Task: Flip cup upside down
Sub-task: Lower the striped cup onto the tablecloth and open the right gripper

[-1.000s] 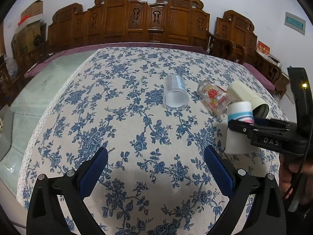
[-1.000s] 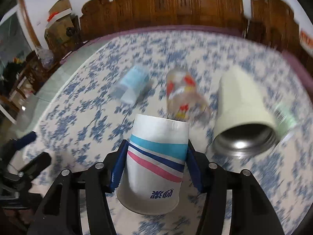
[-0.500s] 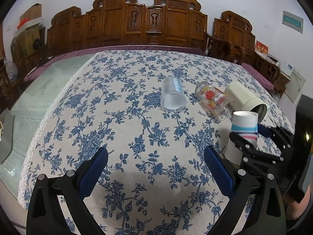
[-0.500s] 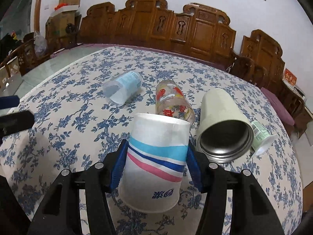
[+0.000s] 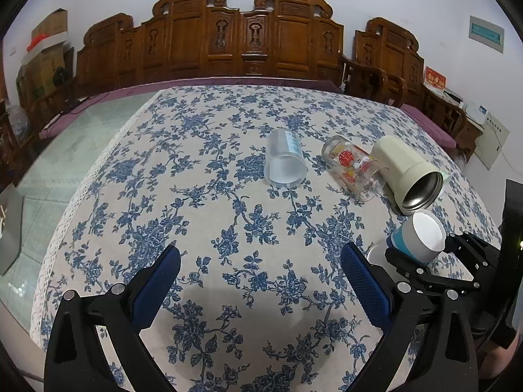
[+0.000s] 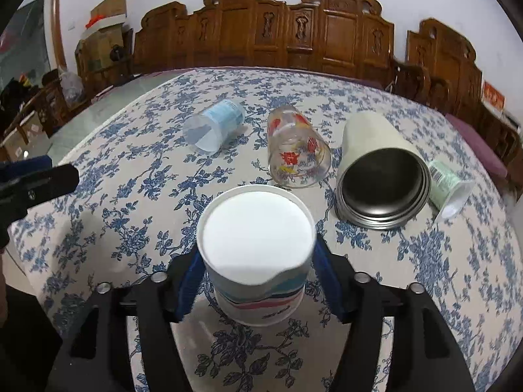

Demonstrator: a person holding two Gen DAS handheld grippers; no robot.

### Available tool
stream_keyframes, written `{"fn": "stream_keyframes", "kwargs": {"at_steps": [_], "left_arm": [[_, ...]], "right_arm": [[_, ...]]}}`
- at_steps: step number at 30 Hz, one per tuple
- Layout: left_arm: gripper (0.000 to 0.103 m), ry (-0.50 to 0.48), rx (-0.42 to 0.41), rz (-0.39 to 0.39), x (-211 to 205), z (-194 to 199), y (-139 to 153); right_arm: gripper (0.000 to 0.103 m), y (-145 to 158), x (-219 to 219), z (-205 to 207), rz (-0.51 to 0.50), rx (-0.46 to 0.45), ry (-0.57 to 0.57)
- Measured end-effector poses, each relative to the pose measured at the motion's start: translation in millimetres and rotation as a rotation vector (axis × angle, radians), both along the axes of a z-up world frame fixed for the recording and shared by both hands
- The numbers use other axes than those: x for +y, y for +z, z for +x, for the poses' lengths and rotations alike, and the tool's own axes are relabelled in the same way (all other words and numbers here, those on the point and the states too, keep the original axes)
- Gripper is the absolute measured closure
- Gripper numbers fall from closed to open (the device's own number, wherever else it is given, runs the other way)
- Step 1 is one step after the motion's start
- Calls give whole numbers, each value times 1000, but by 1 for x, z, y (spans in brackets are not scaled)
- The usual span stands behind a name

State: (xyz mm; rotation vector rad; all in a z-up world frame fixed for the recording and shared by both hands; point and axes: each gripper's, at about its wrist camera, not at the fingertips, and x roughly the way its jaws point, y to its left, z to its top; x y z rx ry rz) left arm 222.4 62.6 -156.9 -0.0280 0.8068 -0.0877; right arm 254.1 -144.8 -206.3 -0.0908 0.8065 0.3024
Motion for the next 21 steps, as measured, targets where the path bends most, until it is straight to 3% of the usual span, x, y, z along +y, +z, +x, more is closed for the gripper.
{"fn": "stream_keyframes", "kwargs": {"at_steps": [6,16,21], "left_arm": [[8,-5,-9,18,-5,-4,2],[8,39,-25,62,-15,-19,13],[8,50,-33,99,-24,-35,20]], "right_arm": [[25,10,-9,-6,51,8,-4],[3,37,-34,-32,107,-28,-38],[3,50,-46,-45,134,-40,-52]]}}
